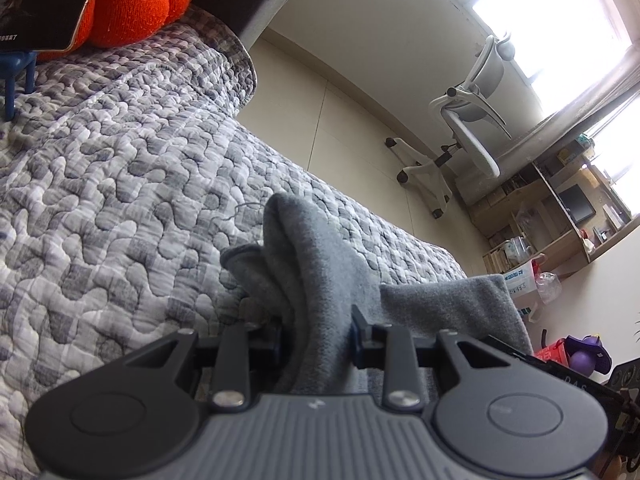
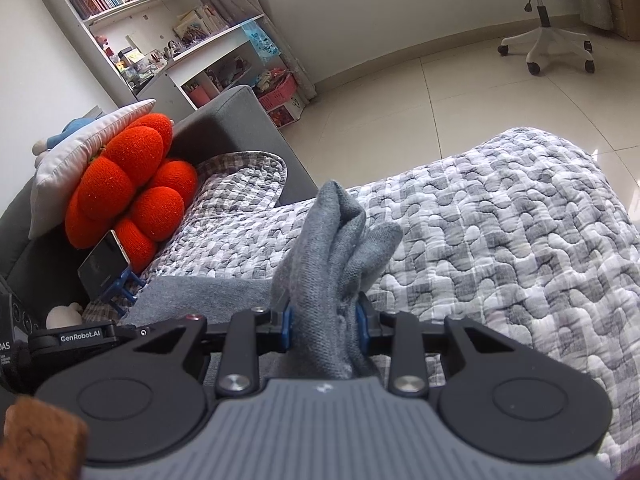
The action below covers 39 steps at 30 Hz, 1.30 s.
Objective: Fold clothes
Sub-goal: 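Lift the folded sweater off the bed with both grippers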
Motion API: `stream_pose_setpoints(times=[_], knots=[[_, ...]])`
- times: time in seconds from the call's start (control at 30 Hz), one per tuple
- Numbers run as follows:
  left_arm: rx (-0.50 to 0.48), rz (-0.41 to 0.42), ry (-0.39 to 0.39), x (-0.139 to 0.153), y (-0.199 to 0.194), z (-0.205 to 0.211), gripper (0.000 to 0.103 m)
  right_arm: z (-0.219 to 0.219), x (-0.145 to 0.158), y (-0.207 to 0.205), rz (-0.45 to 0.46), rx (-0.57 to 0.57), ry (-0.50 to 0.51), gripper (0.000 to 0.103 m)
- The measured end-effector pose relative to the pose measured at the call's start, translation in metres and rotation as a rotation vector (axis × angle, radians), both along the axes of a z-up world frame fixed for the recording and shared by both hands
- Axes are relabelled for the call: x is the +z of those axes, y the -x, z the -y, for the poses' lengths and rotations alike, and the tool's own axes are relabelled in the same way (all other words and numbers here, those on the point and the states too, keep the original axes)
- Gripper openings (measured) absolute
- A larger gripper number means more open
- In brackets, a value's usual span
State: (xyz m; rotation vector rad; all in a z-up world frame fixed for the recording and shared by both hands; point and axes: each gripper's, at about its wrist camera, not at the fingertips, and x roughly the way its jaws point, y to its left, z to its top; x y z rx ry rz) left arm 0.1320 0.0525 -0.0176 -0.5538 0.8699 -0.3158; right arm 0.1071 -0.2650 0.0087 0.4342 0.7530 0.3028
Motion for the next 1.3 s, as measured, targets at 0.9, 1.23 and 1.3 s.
stream_pose_setpoints(times=[0.9, 1.23, 1.3], knots=[[0.061, 0.024, -0.121, 0.023, 0.021, 0.016, 0.028, -0.03, 0.017, 0.02, 0.07, -0.024, 0.087, 0.034], [0.118, 0.058, -0.098, 0.04, 0.048, -0.01, 0.027, -0.067, 0.027, 0.035, 0.131, -0.007, 0.134, 0.034], [0.138, 0.064, -0.09, 0.045, 0.057, -0.021, 0.027, -0.078, 0.029, 0.037, 0.143, 0.005, 0.136, 0.033]])
